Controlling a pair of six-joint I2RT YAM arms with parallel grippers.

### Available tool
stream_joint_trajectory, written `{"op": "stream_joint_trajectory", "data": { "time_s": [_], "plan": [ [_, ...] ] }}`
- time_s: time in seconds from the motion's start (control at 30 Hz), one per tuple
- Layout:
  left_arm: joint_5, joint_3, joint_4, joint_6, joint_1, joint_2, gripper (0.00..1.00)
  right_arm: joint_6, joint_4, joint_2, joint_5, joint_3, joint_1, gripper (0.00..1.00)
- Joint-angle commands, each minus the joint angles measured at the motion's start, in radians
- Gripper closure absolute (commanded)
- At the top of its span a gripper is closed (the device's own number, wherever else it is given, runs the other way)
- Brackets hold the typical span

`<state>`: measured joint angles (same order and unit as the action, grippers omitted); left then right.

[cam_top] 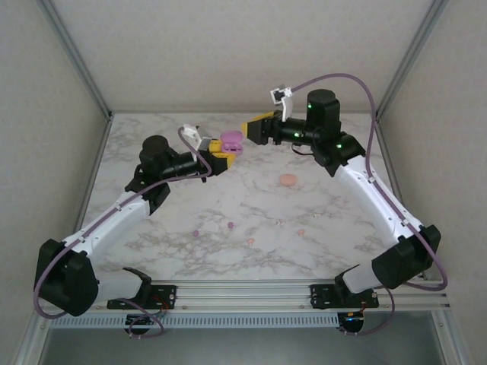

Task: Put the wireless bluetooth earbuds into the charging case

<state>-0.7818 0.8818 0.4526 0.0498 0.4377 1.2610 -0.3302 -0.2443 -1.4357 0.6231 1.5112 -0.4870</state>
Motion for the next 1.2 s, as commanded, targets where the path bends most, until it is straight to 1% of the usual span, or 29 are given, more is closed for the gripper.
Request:
{"op": "stream_joint_trajectory", "data": {
  "time_s": [0.0,0.07,0.1,0.13,0.2,0.3,0.33,0.4,0.5,0.63,0.8,1.03,1.1,1.17],
  "plan": [
    [0.118,-0.045,0.162,0.091,-0.030,-0.041,0.75,-0.072,-0.154,0.068,-0.262,-0.008,0.024,0.40],
    [0.152,-0.056,0.154,0.091,-0.039,-0.069,0.75,-0.087,-0.226,0.079,-0.365,-0.044,0.033,0.47],
    [0.176,-0.063,0.149,0.088,-0.040,-0.086,0.75,-0.104,-0.267,0.077,-0.405,-0.063,0.035,0.51],
    [0.197,-0.071,0.145,0.083,-0.041,-0.104,0.75,-0.114,-0.308,0.069,-0.423,-0.081,0.036,0.52],
    [0.237,-0.083,0.131,0.081,-0.044,-0.139,0.75,-0.130,-0.342,0.034,-0.370,-0.124,0.036,0.53],
    [0.267,-0.091,0.112,0.081,-0.044,-0.182,0.75,-0.192,-0.346,-0.055,-0.254,-0.189,0.019,0.60],
    [0.274,-0.093,0.104,0.083,-0.044,-0.197,0.75,-0.203,-0.348,-0.094,-0.238,-0.203,0.000,0.61],
    [0.296,-0.099,0.100,0.087,-0.044,-0.224,0.75,-0.204,-0.359,-0.161,-0.245,-0.214,-0.052,0.61],
    [0.329,-0.095,0.068,0.076,-0.044,-0.271,0.74,-0.189,-0.401,-0.278,-0.270,-0.186,-0.127,0.60],
    [0.335,-0.074,0.009,0.050,-0.042,-0.316,0.74,-0.216,-0.406,-0.407,-0.294,-0.139,-0.224,0.62],
    [0.352,-0.065,-0.030,0.027,-0.042,-0.367,0.73,-0.222,-0.520,-0.540,-0.398,-0.011,-0.341,0.63],
    [0.358,-0.063,-0.048,0.016,-0.040,-0.386,0.73,-0.233,-0.653,-0.650,-0.524,0.118,-0.428,0.64],
    [0.358,-0.060,-0.049,0.013,-0.041,-0.386,0.73,-0.234,-0.667,-0.663,-0.528,0.134,-0.439,0.66],
    [0.360,-0.059,-0.048,0.012,-0.040,-0.385,0.73,-0.239,-0.675,-0.675,-0.533,0.148,-0.450,0.67]
  ]
}}
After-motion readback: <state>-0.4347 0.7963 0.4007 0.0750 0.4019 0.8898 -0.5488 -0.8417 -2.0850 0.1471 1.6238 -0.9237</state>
